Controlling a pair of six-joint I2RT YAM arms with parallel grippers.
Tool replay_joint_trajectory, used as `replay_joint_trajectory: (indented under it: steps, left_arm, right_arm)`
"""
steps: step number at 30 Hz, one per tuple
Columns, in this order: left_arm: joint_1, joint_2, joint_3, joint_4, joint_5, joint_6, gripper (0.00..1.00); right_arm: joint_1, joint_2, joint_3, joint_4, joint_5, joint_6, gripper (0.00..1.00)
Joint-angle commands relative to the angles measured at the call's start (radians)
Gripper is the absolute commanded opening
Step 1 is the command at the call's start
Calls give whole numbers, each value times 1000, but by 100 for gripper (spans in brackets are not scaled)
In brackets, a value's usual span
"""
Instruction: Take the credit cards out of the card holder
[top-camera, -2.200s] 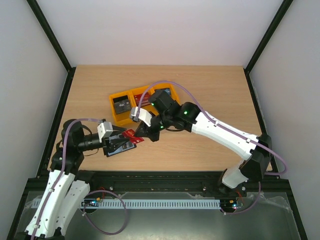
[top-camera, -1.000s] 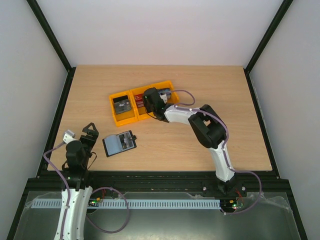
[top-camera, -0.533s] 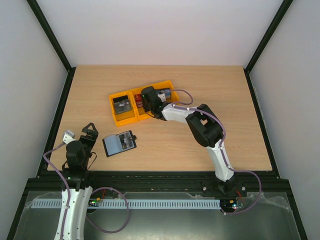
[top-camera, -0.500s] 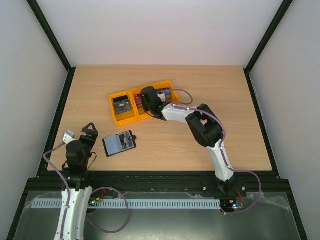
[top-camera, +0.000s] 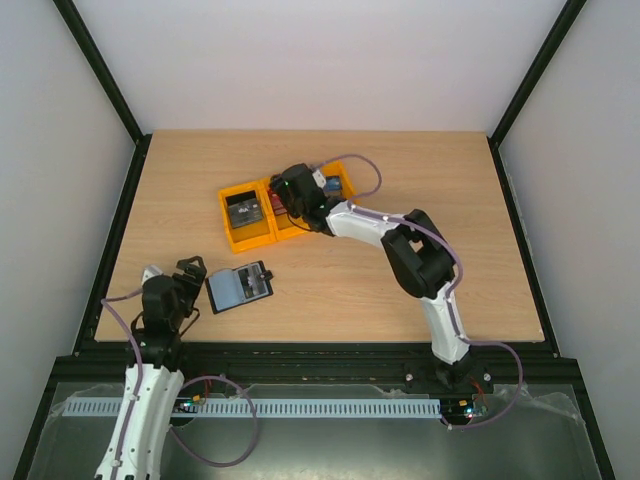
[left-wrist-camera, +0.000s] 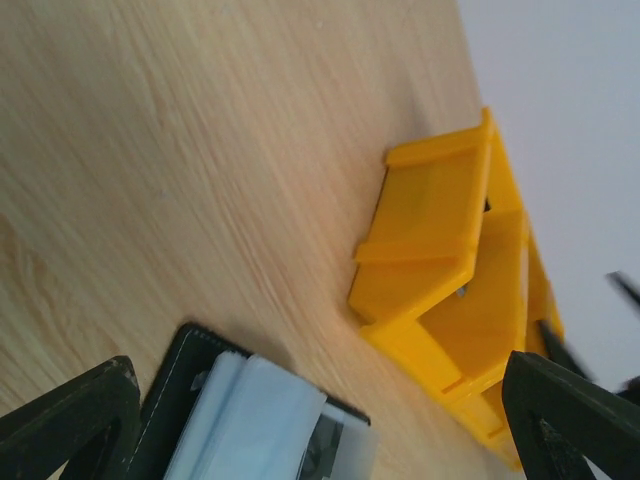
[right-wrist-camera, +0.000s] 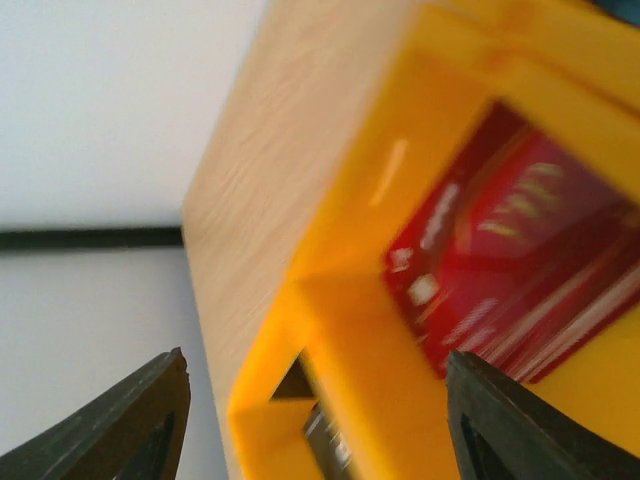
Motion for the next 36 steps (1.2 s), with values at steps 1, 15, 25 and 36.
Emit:
replay_joint_trajectory:
  steps: [1,15,25,36]
  left_arm:
    - [-31,51,-14,-15,46,-23,99]
    - [-132,340,-16,48,44,30,99]
    - [-164,408,-14,80,32,39,99]
    - [-240,478,-27,178,37,36,99]
  right_arm:
    - [34,-193,69,-118,-108,-556,69]
    - [285,-122,21,-677,-203,-916,73]
    - [285,13,60,-695,-231,-896,71]
    - [284,6,6,-558,-407,-873,63]
